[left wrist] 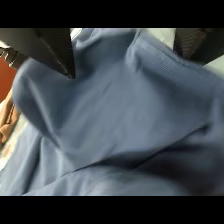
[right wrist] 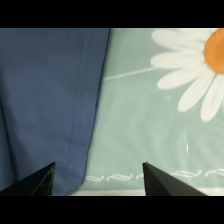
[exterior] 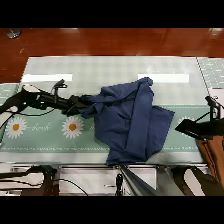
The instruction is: Fold the shirts.
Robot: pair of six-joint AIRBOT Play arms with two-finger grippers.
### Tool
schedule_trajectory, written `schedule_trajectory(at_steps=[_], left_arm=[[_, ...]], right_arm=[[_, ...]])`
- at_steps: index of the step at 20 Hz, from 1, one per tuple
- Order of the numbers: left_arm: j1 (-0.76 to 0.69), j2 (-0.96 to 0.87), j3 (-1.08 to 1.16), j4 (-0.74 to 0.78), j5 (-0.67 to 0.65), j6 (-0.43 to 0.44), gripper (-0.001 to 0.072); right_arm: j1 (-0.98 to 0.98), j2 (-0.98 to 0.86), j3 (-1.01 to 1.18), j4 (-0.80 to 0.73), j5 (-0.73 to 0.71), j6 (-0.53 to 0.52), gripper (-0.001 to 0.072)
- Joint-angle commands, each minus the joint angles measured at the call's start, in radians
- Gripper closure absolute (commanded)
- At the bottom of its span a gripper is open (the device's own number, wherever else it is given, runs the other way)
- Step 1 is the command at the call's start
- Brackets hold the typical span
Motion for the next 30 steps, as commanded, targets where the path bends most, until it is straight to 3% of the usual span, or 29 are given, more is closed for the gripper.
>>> schedule_trajectory(at_steps=[1, 2, 7, 12, 16, 21, 22, 23, 24, 25, 28, 30], left_arm=[[-0.051, -0.051, 0.021, -0.07, 0.063, 0.03, 0.047], [-0.052, -0.051, 0.027, -0.073, 0.072, 0.042, 0.0673], [-0.053, -0.05, 0.057, -0.073, 0.073, 0.067, 0.0679], [-0.053, -0.05, 0.057, -0.073, 0.063, 0.067, 0.0678], [-0.053, -0.05, 0.057, -0.073, 0.049, 0.067, 0.0678], [-0.053, -0.05, 0.057, -0.073, 0.047, 0.066, 0.0679], [-0.053, -0.05, 0.057, -0.073, 0.047, 0.066, 0.0679], [-0.053, -0.05, 0.057, -0.073, 0.047, 0.066, 0.0679], [-0.053, -0.05, 0.057, -0.074, 0.047, 0.066, 0.0678], [-0.052, -0.049, 0.057, -0.074, 0.047, 0.066, 0.0678], [-0.04, -0.034, 0.091, -0.129, 0.04, 0.068, 0.0679], [-0.022, -0.002, 0.191, -0.203, 0.009, 0.068, 0.0679]], right_arm=[[-0.003, 0.014, -0.044, -0.005, 0.064, -0.012, 0.0082], [-0.003, 0.014, -0.071, 0.005, 0.064, -0.002, 0.0081], [0.007, 0.006, -0.18, 0.103, 0.065, -0.035, 0.0082], [0.193, -0.13, -0.18, 0.113, 0.074, -0.041, 0.0082], [0.35, -0.232, -0.18, 0.195, -0.002, -0.041, 0.0081], [0.416, -0.261, -0.179, 0.369, -0.196, -0.042, 0.0103], [0.416, -0.261, -0.179, 0.397, -0.217, -0.047, 0.0152], [0.417, -0.261, -0.179, 0.414, -0.223, -0.053, 0.0322], [0.424, -0.26, -0.179, 0.422, -0.223, -0.073, 0.0591], [0.434, -0.26, -0.179, 0.443, -0.221, -0.116, 0.0691], [0.415, -0.26, -0.078, 0.462, -0.14, -0.159, 0.0691], [0.366, -0.259, 0.117, 0.456, -0.09, -0.162, 0.0692]])
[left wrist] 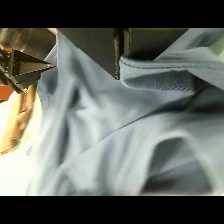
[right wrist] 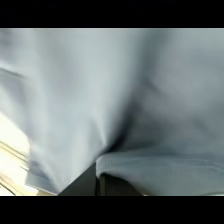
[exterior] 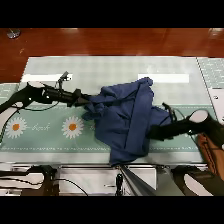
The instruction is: Fold the shirts.
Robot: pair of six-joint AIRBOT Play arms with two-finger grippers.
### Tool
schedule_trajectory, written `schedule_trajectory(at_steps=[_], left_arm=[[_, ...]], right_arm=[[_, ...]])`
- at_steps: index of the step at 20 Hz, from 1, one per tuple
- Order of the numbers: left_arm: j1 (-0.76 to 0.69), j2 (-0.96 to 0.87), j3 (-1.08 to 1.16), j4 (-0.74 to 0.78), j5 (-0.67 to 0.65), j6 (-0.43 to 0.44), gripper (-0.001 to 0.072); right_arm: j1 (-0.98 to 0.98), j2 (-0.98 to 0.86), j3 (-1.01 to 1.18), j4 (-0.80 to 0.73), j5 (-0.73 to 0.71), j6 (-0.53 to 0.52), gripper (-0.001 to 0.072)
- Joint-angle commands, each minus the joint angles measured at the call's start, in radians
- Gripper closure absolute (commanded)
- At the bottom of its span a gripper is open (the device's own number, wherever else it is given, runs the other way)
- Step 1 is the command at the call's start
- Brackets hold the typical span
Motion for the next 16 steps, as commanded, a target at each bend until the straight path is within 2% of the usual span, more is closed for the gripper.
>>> schedule_trajectory(at_steps=[1, 4, 9, 13, 16], left_arm=[[0.021, 0.053, 0.138, -0.117, -0.029, 0.01, 0.0679], [0.042, 0.169, 0.367, -0.191, 0.006, 0.042, 0.0679], [0.146, 0.407, 0.686, -0.187, 0.219, 0.042, 0.0679], [0.307, 0.626, 0.747, -0.054, 0.347, 0.036, 0.0679], [0.459, 0.782, 0.747, 0.174, 0.355, -0.069, 0.0679]], right_arm=[[-0.069, -0.001, 0.291, 0.023, 0.078, -0.021, 0.0692], [-0.159, -0.001, 0.682, 0.023, 0.146, 0.029, 0.0692], [-0.232, 0.009, 1.247, 0.023, 0.322, 0.061, 0.0692], [-0.232, 0.137, 1.358, -0.038, 0.326, 0.066, 0.0691], [-0.232, 0.255, 1.358, -0.187, 0.357, 0.108, 0.0691]])
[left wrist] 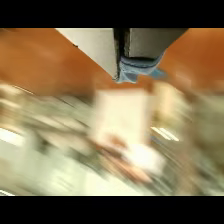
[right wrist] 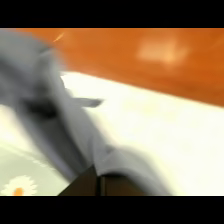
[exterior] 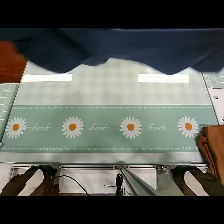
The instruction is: Fold the shirts.
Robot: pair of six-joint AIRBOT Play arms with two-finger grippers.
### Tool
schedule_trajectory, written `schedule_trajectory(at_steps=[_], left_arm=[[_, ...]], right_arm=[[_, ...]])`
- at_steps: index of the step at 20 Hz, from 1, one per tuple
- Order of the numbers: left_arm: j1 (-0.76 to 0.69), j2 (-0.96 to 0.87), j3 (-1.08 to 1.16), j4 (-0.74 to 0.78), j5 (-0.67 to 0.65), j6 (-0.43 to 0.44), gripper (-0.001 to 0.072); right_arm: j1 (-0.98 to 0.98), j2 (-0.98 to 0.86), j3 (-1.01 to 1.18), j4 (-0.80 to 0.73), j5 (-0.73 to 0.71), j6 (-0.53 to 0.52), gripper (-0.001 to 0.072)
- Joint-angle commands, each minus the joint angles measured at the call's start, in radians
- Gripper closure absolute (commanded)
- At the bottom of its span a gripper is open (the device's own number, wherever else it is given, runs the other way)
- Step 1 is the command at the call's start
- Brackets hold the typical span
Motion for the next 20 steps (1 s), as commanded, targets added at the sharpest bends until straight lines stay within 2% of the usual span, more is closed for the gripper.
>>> schedule_trajectory(at_steps=[1, 3, 5, 8, 11, 13, 16, 20], left_arm=[[0.168, 0.188, 0.026, 0.277, 0.058, -0.107, 0.0679], [0.211, 0.255, 0.024, 0.442, 0.047, -0.164, 0.0679], [0.209, 0.294, 0.024, 0.551, -0.049, -0.211, 0.0679], [0.116, 0.308, 0.002, 0.737, -0.227, -0.247, 0.0679], [0.01, 0.3, -0.117, 0.778, -0.314, -0.254, 0.0679], [-0.008, 0.287, -0.242, 0.766, -0.283, -0.265, 0.0679], [-0.023, 0.209, -0.431, 0.715, -0.233, -0.283, 0.0679], [-0.118, 0.012, -0.52, 0.697, -0.153, -0.278, 0.0679]], right_arm=[[-0.004, 0.13, 0.047, -0.174, 0.056, 0.055, 0.0691], [-0.002, 0.191, 0.046, -0.257, 0.11, 0.079, 0.0691], [-0.002, 0.259, 0.01, -0.325, 0.124, 0.106, 0.0691], [-0.002, 0.368, -0.142, -0.369, 0.159, 0.134, 0.0691], [-0.003, 0.456, -0.374, -0.366, 0.157, 0.167, 0.0691], [-0.003, 0.504, -0.586, -0.327, 0.089, 0.183, 0.0691], [-0.002, 0.509, -0.888, -0.253, -0.09, 0.18, 0.0691], [-0.002, 0.339, -1.067, -0.241, -0.331, 0.155, 0.0691]])
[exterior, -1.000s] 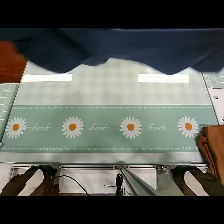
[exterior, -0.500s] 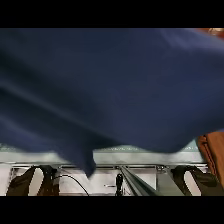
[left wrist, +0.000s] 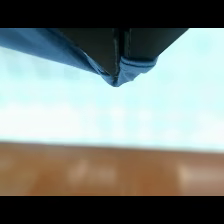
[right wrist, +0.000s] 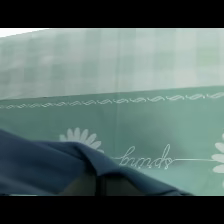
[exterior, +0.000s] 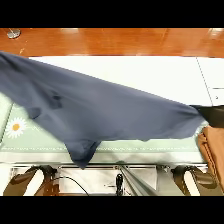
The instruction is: Fold the shirts.
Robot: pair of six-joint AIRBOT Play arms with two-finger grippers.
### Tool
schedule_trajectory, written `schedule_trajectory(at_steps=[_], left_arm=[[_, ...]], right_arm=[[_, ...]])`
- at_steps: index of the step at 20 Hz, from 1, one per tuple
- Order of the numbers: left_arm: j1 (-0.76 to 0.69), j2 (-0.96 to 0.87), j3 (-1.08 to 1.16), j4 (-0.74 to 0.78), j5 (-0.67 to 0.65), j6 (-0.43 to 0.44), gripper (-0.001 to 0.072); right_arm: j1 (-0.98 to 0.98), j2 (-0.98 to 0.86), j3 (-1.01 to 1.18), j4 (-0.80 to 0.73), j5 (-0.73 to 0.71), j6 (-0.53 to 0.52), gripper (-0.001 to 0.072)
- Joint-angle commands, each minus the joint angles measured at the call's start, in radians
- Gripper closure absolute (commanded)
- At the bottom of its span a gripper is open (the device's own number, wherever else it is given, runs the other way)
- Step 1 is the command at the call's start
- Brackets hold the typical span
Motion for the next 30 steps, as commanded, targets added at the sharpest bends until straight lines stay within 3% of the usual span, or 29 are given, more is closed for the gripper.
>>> schedule_trajectory(at_steps=[1, 5, 8, 13, 14, 15, 16, 19, 20, 22, 24, 25, 28, 30], left_arm=[[-0.102, -0.165, -0.074, -0.016, 0.121, -0.004, 0.0679], [-0.231, -0.378, -0.071, -0.016, 0.434, -0.008, 0.0679], [-0.272, -0.52, -0.058, -0.016, 0.572, -0.108, 0.0679], [-0.295, -0.633, -0.058, -0.044, 0.525, -0.278, 0.066], [-0.295, -0.643, -0.058, -0.051, 0.501, -0.295, 0.0475], [-0.294, -0.647, -0.058, -0.05, 0.473, -0.293, 0.0053], [-0.282, -0.646, -0.055, -0.048, 0.431, -0.288, 0.0003], [-0.179, -0.646, 0.008, 0.05, 0.162, -0.288, 0.0003], [-0.126, -0.645, 0.026, 0.094, 0.052, -0.272, 0.0005], [-0.018, -0.639, 0.02, 0.105, -0.133, -0.138, 0.0005], [0.074, -0.634, -0.049, 0.096, -0.25, -0.079, 0.0006], [0.108, -0.62, -0.129, 0.059, -0.267, -0.043, 0.0006], [0.166, -0.545, -0.464, -0.249, -0.2, 0.168, 0.0006], [0.195, -0.507, -0.6, -0.38, -0.111, 0.184, 0.0006]], right_arm=[[0.0, -0.159, -0.148, 0.036, -0.248, -0.032, 0.0691], [0.0, -0.487, -0.117, 0.174, -0.498, -0.121, 0.0691], [0.0, -0.761, 0.018, 0.289, -0.569, -0.194, 0.0691], [0.0, -1.111, 0.303, 0.426, -0.55, -0.199, 0.0684], [0.0, -1.147, 0.341, 0.43, -0.538, -0.193, 0.0484], [-0.002, -1.17, 0.372, 0.433, -0.515, -0.188, 0.0113], [-0.011, -1.178, 0.396, 0.431, -0.48, -0.182, 0.0079], [-0.115, -1.152, 0.47, 0.37, -0.268, -0.181, 0.008], [-0.168, -1.13, 0.48, 0.326, -0.194, -0.181, 0.008], [-0.274, -1.064, 0.471, 0.166, -0.057, -0.181, 0.008], [-0.356, -0.978, 0.384, 0.013, -0.023, -0.181, 0.008], [-0.398, -0.922, 0.292, 0.008, -0.05, -0.183, 0.008], [-0.495, -0.742, -0.082, 0.219, -0.196, -0.349, 0.008], [-0.521, -0.649, -0.253, 0.39, -0.299, -0.399, 0.0081]])
